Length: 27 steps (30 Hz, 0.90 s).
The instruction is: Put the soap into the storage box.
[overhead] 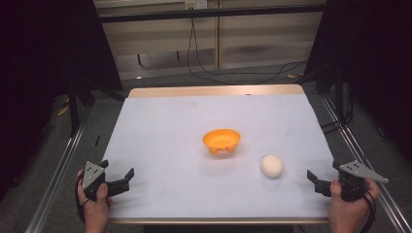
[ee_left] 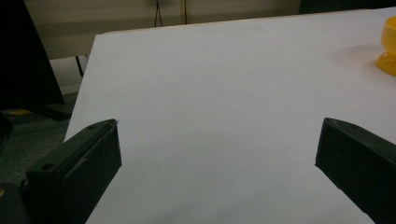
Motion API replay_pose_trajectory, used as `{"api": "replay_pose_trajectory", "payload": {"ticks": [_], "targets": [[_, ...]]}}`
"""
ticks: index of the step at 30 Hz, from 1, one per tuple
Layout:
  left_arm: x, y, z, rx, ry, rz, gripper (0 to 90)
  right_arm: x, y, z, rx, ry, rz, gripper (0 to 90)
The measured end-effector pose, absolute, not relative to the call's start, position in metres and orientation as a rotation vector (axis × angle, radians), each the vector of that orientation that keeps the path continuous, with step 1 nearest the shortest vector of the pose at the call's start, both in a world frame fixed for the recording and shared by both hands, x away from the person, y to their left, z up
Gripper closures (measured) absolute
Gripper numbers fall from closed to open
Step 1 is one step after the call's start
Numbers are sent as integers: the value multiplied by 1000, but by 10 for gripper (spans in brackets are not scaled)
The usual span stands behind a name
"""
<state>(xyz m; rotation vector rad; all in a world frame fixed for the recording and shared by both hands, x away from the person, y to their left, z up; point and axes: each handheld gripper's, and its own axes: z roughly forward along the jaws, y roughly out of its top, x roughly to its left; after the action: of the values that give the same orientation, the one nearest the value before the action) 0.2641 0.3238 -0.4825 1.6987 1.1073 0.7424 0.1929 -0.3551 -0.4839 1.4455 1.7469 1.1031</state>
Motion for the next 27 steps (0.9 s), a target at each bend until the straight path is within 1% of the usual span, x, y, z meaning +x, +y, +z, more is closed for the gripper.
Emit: {"api": "replay_pose_trajectory", "payload": {"ticks": [13, 18, 27], "targets": [[264, 324, -482, 1709, 1108, 748, 0, 199, -353, -476, 1346, 1939, 1102, 0], [264, 323, -482, 1707, 1108, 750, 0, 208, -352, -471, 1320, 2054, 1097, 0], [264, 323, -482, 1707, 1109, 752, 0, 227, -337, -467, 1232, 2273, 1059, 0]]}}
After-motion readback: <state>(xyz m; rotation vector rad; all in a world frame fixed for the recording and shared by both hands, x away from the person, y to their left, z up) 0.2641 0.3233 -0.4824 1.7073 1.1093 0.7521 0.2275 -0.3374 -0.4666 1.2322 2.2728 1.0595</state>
